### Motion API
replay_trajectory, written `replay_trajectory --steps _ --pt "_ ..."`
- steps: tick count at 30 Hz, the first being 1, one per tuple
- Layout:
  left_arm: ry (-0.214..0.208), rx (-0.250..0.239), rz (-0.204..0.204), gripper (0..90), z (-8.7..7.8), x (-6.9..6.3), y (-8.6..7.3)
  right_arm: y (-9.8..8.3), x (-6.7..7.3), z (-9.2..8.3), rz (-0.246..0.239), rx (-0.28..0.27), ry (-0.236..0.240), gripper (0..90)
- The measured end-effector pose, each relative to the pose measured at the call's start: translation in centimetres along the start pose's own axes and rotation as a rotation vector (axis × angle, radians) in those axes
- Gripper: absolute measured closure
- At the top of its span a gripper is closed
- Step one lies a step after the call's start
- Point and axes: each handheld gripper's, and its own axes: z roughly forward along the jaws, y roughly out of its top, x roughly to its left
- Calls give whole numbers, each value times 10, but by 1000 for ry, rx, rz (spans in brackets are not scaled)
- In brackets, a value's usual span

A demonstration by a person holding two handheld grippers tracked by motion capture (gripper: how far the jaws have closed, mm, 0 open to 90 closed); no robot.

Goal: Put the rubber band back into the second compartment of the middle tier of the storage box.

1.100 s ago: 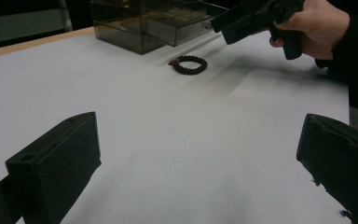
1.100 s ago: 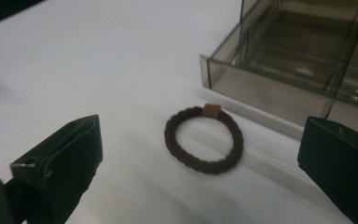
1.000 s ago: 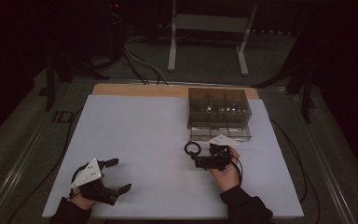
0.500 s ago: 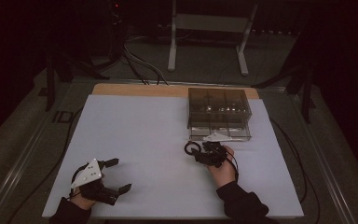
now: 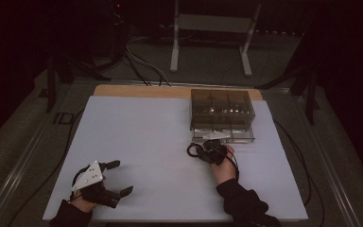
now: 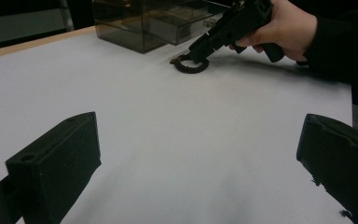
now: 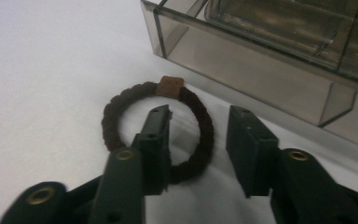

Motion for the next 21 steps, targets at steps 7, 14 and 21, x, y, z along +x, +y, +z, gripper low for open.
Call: replay_trajectory --steps 7,14,21 --pt "5 3 1 3 0 0 0 3 4 3 -40 13 -24 676" --pt "4 5 2 3 0 0 0 6 13 3 -76 41 -34 823" --pt "3 5 1 3 0 0 -1 8 13 1 -76 42 -27 862"
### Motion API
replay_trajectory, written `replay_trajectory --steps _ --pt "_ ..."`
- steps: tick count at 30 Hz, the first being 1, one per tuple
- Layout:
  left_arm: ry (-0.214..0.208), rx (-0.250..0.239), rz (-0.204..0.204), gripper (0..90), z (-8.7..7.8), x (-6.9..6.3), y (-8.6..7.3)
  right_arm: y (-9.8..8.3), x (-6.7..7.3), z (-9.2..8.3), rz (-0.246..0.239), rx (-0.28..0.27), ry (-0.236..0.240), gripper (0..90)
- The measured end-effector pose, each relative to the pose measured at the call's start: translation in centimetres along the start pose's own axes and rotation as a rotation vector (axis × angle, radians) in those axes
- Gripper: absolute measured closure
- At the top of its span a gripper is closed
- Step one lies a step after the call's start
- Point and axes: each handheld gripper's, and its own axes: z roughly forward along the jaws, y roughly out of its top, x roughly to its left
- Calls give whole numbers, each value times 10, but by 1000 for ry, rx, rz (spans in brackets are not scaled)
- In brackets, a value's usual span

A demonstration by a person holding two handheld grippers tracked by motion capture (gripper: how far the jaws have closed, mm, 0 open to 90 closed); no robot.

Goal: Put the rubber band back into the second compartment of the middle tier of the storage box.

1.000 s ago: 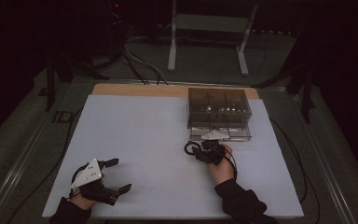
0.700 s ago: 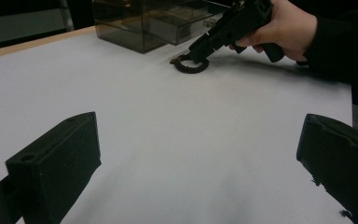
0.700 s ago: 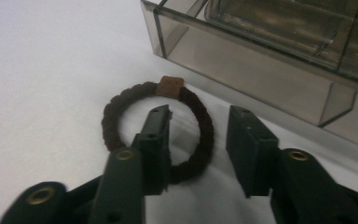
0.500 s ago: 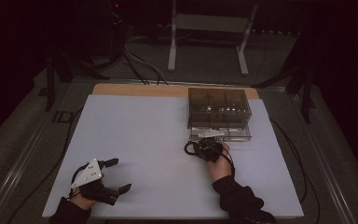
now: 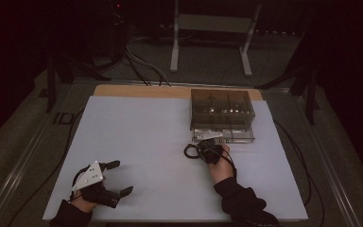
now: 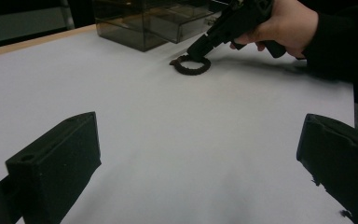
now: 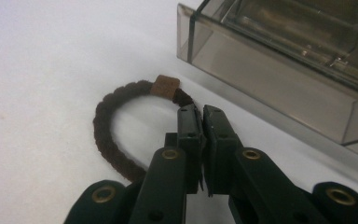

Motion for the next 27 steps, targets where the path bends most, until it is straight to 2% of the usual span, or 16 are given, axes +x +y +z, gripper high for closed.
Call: replay_trajectory --steps 12,27 --pt "2 1 0 3 -1 0 0 2 6 -15 -15 -28 30 867" --pt "0 -1 -2 3 -1 0 0 1 13 -46 -20 -82 77 867"
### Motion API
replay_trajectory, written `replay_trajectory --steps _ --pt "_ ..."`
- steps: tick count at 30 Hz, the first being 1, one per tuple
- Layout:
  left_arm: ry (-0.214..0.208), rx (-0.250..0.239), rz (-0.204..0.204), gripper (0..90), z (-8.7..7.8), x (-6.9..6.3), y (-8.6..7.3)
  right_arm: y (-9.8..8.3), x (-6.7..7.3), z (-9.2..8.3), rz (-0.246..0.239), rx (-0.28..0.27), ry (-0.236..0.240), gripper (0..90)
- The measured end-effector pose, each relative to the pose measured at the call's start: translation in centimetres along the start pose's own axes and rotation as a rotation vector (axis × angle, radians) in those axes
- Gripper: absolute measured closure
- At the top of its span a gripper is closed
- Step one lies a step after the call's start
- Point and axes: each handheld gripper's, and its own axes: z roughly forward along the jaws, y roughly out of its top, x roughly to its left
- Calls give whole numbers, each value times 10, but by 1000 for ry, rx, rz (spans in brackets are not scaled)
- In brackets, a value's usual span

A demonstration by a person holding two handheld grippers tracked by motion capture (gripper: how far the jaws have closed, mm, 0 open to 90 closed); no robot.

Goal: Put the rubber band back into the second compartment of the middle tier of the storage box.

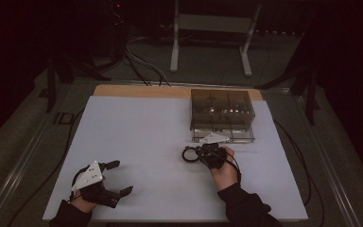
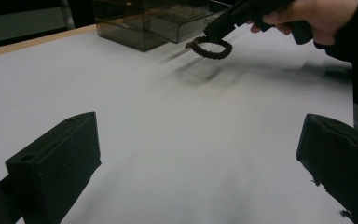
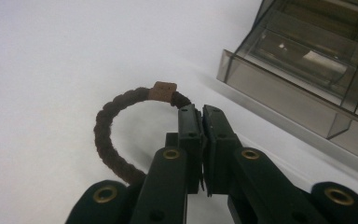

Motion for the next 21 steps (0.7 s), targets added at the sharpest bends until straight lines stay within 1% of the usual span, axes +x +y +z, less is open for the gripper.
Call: replay_trajectory --steps 6,10,14,18,21 --pt "2 0 -2 3 0 0 0 0 0 -8 5 -12 10 867" --pt "0 0 0 3 0 0 0 2 -2 -12 10 -26 8 867" --pt "2 -1 -2 3 0 0 0 5 -4 -16 16 -40 -1 866" --pt "3 -2 -7 3 0 0 0 10 -10 -21 28 -56 -9 866" --pt "0 0 -6 3 0 0 0 13 -13 -25 28 -69 -18 866"
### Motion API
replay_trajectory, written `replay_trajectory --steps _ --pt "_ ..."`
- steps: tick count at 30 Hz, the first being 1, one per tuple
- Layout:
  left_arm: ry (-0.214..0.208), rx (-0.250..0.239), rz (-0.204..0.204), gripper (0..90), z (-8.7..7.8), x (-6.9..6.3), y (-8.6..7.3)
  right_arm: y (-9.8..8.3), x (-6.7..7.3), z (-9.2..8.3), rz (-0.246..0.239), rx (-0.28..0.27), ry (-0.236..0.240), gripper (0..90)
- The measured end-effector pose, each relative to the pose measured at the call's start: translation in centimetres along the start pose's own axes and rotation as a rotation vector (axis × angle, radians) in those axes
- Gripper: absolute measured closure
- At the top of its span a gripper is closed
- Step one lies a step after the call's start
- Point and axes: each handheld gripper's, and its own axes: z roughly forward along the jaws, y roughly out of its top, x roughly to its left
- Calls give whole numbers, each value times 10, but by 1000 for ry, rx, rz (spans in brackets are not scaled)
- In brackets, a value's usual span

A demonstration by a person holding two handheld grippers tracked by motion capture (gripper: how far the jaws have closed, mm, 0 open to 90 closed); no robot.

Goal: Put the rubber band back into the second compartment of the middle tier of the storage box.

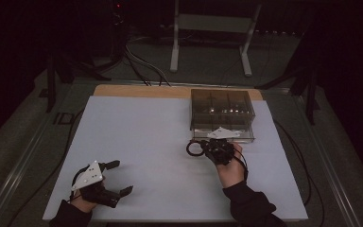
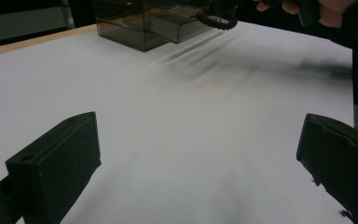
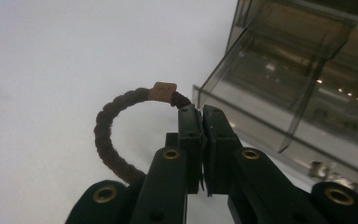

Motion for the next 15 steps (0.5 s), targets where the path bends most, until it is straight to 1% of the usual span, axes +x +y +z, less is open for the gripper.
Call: replay_trajectory --steps 4,5,15 --pt "1 -1 -2 3 0 0 0 2 -2 -2 3 -5 -5 866" --pt "2 1 0 3 0 0 0 6 -5 -5 -1 -15 -16 866" --pt "1 0 -1 3 0 0 0 13 -16 -10 14 -32 -36 865"
